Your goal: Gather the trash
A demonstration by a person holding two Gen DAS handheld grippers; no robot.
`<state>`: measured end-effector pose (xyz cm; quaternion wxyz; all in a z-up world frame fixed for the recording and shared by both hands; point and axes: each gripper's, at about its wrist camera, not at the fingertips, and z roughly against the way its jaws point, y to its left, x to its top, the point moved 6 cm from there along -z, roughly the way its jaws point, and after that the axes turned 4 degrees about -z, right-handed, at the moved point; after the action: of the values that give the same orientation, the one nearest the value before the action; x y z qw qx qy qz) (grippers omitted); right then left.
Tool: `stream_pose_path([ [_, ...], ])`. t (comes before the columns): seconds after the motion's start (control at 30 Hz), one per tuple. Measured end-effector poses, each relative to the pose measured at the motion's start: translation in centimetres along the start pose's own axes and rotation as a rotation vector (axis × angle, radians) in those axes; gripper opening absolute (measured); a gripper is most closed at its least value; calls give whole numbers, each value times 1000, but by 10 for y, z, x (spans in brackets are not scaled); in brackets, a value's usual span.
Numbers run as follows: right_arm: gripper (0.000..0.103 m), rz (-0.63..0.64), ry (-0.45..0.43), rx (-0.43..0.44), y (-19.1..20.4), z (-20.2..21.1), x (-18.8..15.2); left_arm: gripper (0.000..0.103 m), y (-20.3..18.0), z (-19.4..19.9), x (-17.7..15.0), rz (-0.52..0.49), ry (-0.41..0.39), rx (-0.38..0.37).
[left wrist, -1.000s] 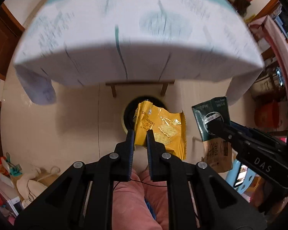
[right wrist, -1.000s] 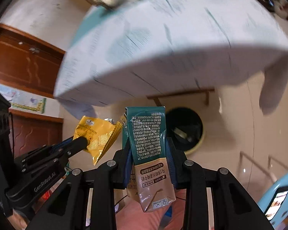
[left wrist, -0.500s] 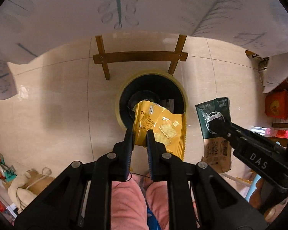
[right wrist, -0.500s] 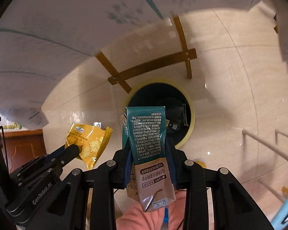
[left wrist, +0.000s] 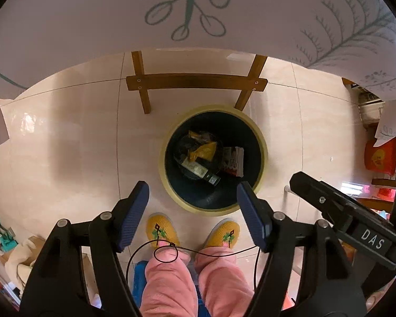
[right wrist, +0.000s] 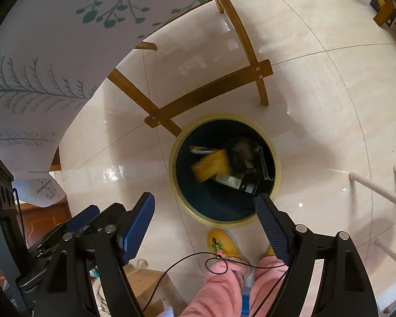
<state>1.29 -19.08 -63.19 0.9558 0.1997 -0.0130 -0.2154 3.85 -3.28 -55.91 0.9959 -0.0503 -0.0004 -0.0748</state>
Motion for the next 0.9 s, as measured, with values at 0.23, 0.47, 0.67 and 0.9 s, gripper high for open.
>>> stream_pose_path([
  [0.23,80,0,10,6,3,16,-3,66,-4,18,0,-15,-24,-3],
  [0.47,86,21,26,20,19,45,-12,66,-2,63,-10,-16,-52,-6],
  [0.67,92,37,15,75,40,94,-29,66,-5,124,-24,-29,-99,-11],
  [0.9,92,77,-25,87,69,175,-44,66,-19,211,-39,-45,-165,-24],
])
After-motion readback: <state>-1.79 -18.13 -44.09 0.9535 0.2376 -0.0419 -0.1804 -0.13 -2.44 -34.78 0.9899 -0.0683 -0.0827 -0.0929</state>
